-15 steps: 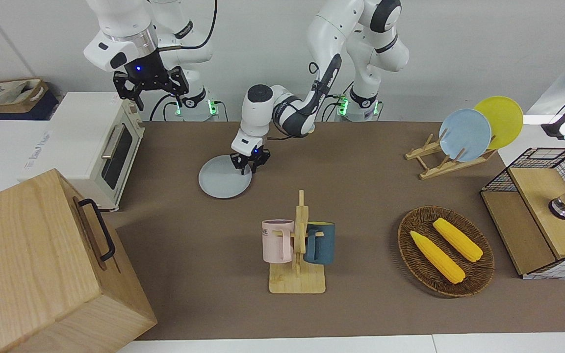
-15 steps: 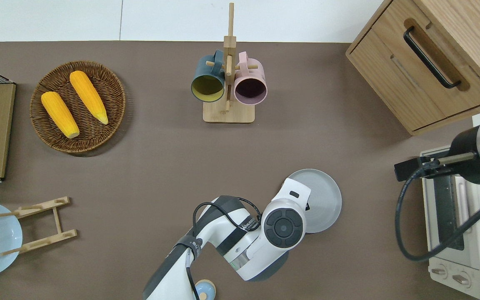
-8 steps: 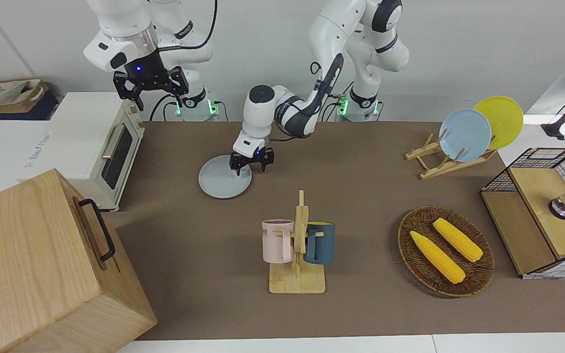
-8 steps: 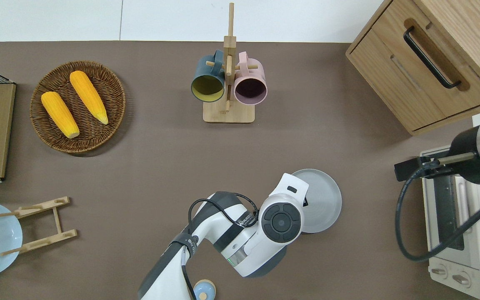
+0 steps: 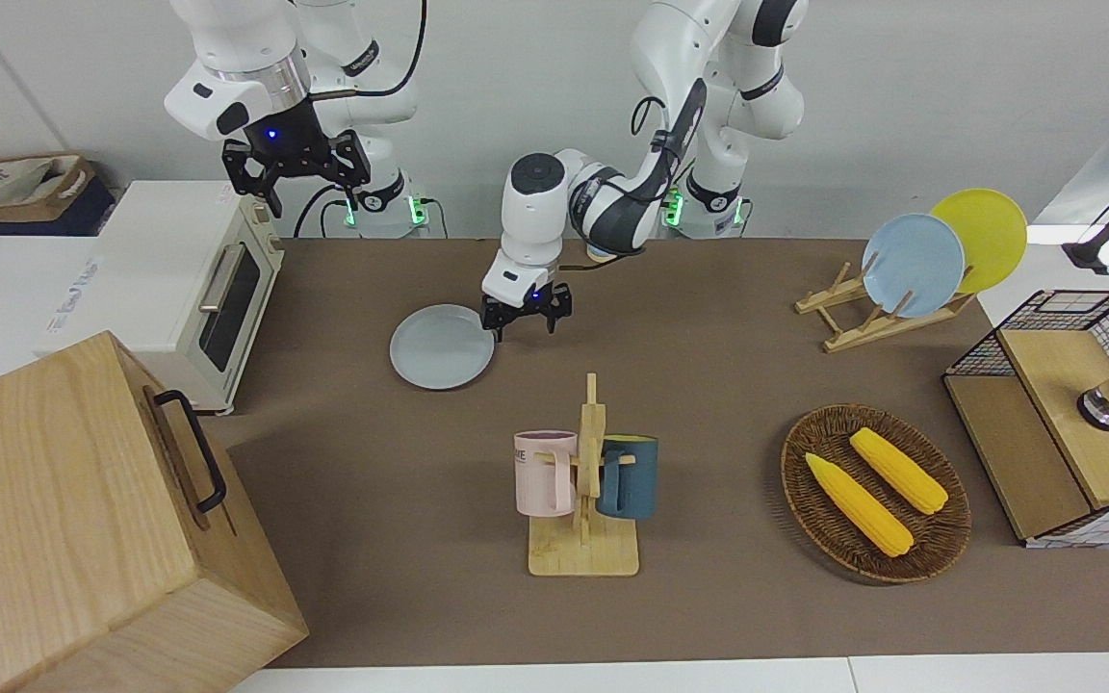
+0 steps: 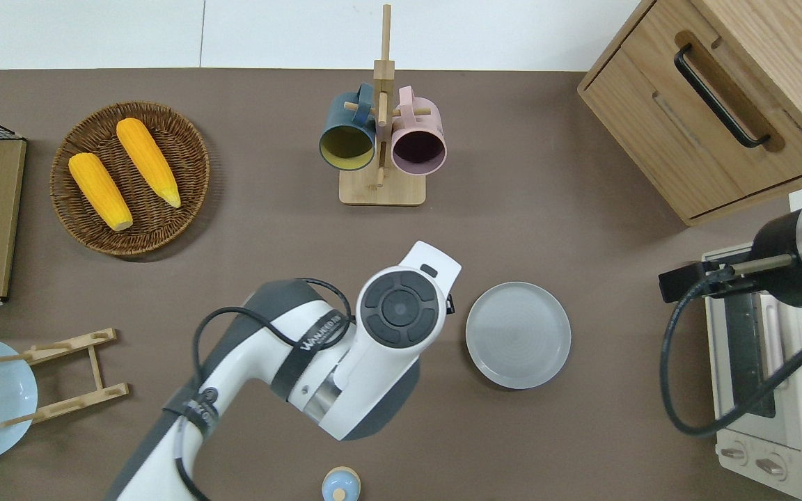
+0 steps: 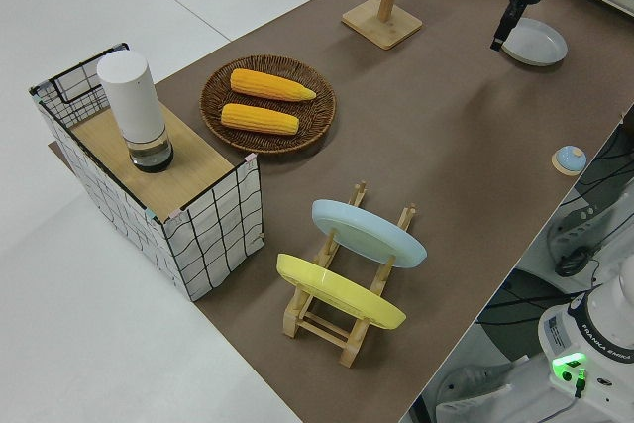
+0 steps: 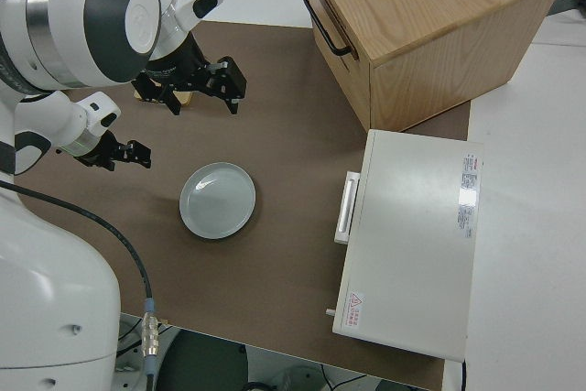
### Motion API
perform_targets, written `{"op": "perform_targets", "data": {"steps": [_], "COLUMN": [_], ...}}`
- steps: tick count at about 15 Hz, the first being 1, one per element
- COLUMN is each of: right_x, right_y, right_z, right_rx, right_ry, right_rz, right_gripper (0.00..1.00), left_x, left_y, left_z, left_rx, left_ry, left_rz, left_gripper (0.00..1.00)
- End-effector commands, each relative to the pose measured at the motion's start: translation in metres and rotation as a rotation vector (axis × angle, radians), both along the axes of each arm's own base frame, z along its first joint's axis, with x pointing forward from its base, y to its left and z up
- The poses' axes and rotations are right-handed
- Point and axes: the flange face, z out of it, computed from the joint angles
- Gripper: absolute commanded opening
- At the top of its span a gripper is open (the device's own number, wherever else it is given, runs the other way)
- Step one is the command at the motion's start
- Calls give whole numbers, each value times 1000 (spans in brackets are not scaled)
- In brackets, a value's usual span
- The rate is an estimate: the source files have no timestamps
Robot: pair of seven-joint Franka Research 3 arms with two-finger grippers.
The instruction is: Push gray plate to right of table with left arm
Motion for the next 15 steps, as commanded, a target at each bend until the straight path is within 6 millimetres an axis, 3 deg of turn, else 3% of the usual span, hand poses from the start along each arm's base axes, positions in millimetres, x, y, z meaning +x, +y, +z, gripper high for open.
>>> {"op": "perform_targets", "data": {"steps": [1,2,5,8,10,15], "right_x": [-3,-3,-3,-2,-3,-3], "right_y": [-2,-2,-2,-2,-2,-2], "right_z": [4,4,4,4,4,4], "right_rx": [9,9,9,9,9,9], "right_ry": [6,5,5,5,5,5], "right_rz": [-6,-5,-5,-6,-5,-5], "right_gripper": [983,983,983,983,983,983], "left_x": [28,40,66,84,97,113], "left_y": [42,53,90,140,184,282], "left_z": [55,75,109,129,139,165], "left_rx": [34,34,40,67,71,55], "left_ry": [19,17,13,60,94,69], "left_rz": [-26,-18,-5,-58,-102,-205], "left_gripper": [997,998,998,989,991,991]}}
